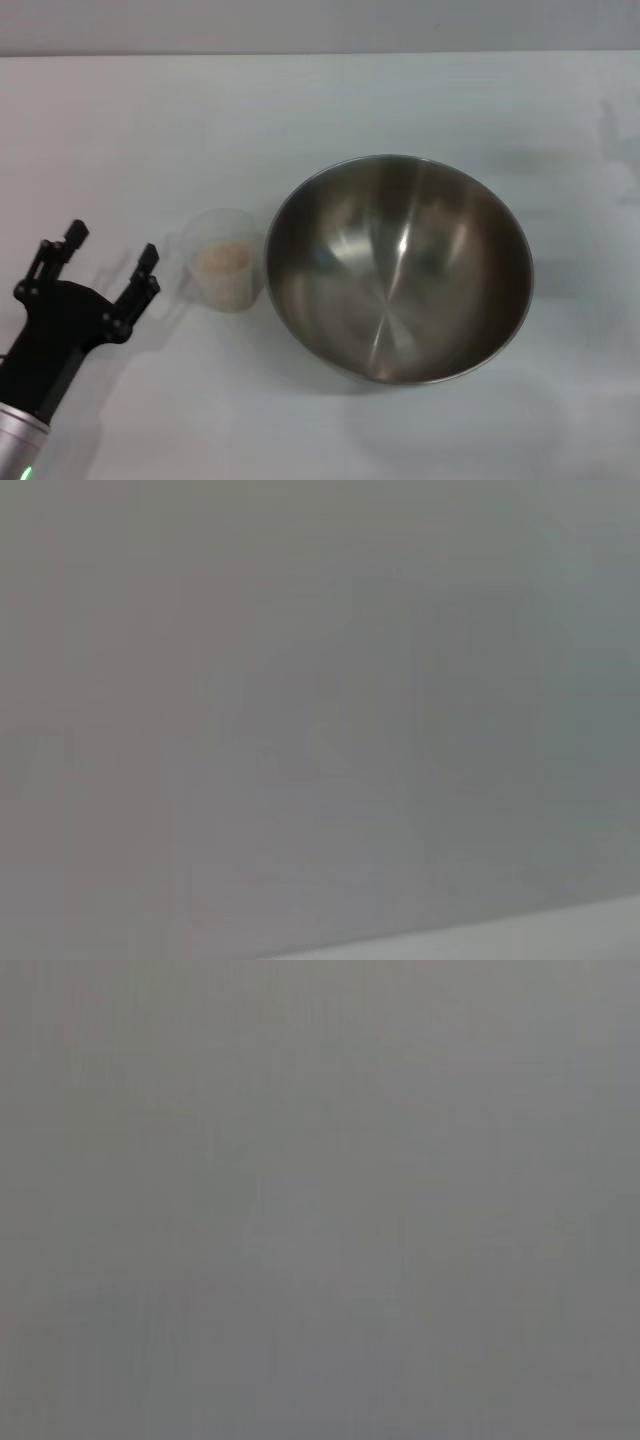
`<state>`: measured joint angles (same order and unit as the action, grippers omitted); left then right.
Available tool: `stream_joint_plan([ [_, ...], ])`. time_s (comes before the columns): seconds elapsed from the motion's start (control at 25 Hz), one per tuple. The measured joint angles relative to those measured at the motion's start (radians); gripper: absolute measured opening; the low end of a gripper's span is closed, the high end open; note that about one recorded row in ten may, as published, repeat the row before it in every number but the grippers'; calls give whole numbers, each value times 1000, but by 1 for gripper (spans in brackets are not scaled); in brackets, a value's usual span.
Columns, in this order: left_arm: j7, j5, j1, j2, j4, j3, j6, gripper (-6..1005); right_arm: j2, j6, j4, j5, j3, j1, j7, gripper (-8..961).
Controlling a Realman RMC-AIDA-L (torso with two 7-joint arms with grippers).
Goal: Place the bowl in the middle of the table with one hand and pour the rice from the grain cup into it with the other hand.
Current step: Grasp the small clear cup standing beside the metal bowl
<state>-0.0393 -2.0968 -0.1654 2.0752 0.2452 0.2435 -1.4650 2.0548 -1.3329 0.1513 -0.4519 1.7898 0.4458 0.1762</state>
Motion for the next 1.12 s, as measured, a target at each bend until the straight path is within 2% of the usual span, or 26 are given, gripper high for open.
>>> stream_joint_plan([
  [0.44,1,0,-30,2,2,-29,99,780,-2,10,-2,-1,0,10,0,489],
  [1.12,1,12,-110,-2,-12,14,217,779,-2,29,-4,-1,-1,17,0,489],
])
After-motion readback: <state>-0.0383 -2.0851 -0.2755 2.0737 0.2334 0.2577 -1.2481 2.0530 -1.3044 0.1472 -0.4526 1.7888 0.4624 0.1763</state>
